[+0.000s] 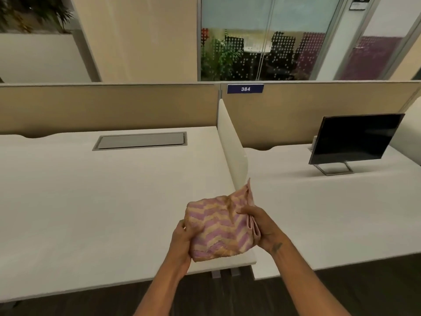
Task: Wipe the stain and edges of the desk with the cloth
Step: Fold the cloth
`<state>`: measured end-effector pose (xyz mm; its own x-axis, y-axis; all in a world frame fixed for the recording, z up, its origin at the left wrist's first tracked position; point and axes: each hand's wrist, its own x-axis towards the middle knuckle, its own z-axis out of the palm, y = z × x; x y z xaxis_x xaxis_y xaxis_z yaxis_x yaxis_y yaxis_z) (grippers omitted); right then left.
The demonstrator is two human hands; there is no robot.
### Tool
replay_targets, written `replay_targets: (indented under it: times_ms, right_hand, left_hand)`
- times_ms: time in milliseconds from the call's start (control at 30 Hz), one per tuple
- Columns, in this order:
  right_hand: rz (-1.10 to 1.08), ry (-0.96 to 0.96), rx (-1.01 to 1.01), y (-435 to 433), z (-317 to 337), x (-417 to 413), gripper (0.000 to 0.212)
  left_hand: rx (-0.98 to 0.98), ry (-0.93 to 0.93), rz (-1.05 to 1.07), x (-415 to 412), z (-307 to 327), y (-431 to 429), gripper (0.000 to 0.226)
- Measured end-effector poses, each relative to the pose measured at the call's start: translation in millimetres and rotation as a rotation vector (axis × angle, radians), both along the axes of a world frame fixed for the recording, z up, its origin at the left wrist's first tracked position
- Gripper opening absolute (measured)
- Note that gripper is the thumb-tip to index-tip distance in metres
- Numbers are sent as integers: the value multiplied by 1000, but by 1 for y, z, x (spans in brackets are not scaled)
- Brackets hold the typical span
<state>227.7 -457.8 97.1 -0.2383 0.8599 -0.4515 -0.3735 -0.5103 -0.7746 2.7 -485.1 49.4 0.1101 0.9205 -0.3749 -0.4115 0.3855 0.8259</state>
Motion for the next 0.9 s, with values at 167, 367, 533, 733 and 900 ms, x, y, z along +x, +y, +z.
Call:
replay_targets:
  times_ms: [167, 367, 533, 733, 900]
  right_hand:
    - [2, -239, 124, 13, 14, -6, 53]
    - [228, -660, 450, 18, 35, -56, 47]
    - [347, -1090, 449, 8, 21, -90, 74]
    - [321, -855, 460, 19, 34, -82, 63]
    - [176, -576, 300, 43, 35, -53, 51]
  left_hand:
    - [78, 66, -11, 9, 10, 9, 75]
    - [76, -110, -22, 25, 24, 13, 49]
    - [15, -217, 43, 23, 32, 16, 59]
    - [81, -163, 135, 14, 20, 22, 54]
    - [3, -173, 144, 4, 29, 31, 64]
